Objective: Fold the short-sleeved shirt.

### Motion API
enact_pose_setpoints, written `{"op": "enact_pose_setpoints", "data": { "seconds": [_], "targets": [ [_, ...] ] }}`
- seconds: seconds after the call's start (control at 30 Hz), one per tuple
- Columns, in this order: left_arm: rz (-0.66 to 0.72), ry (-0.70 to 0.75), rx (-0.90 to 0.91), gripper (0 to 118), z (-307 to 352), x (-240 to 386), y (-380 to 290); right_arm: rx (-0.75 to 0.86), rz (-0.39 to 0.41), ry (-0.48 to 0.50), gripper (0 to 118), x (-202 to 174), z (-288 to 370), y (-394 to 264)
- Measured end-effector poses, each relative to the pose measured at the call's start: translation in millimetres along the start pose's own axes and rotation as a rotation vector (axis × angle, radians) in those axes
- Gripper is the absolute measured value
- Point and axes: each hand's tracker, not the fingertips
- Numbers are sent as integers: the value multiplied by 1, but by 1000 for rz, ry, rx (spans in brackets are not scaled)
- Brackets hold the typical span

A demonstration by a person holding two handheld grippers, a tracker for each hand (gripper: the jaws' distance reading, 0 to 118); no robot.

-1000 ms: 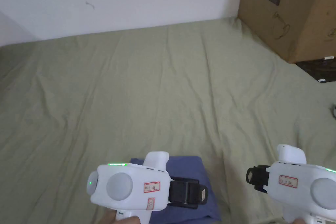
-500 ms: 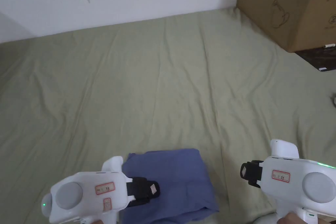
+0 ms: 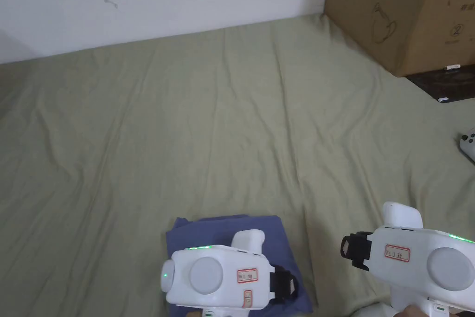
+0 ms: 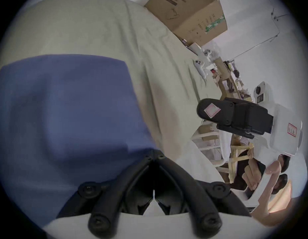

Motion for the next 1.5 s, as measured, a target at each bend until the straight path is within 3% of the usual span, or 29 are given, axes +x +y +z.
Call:
{"op": "enact_pose_setpoints", "data": {
  "seconds": [0.17, 0.33, 0.63, 0.77, 0.87, 0.9, 0.93, 1.0, 1.03, 1.07, 1.1, 1.27, 1.5],
  "targets": [
    [-38, -81, -30, 0, 9, 7, -4, 3, 13, 20, 0, -9, 4, 1],
    [25, -123, 104, 0, 70, -18, -9, 17, 87, 63, 0, -30, 12, 10],
    [266, -29, 388, 0, 194, -120, -62, -74, 315, 212, 0, -112, -12, -1],
    [319, -3, 394, 0, 201, -147, -84, -226, 434, 164, 0, -140, -55, -24],
    [316, -1, 378, 0, 195, -159, -86, -292, 472, 77, 0, -145, -82, -41],
    [325, -10, 382, 4, 190, -162, -84, -286, 460, 74, 0, -145, -86, -44],
    [338, -17, 378, 18, 186, -165, -81, -281, 452, 78, 0, -144, -86, -44],
    [364, -56, 347, 61, 175, -173, -73, -281, 427, 84, 0, -144, -84, -38],
    [369, -69, 333, 93, 169, -176, -69, -283, 425, 87, 0, -144, -85, -36],
    [369, -96, 319, 110, 162, -179, -64, -288, 427, 90, 0, -143, -84, -34],
    [371, -123, 308, 118, 155, -182, -59, -292, 428, 92, 0, -142, -85, -34],
    [469, -238, 290, 118, 117, -204, -39, -291, 397, 98, 0, -140, -84, -35],
    [471, -412, 276, 115, 84, -201, -19, -290, 353, 117, 0, -135, -84, -34]
  ]
}}
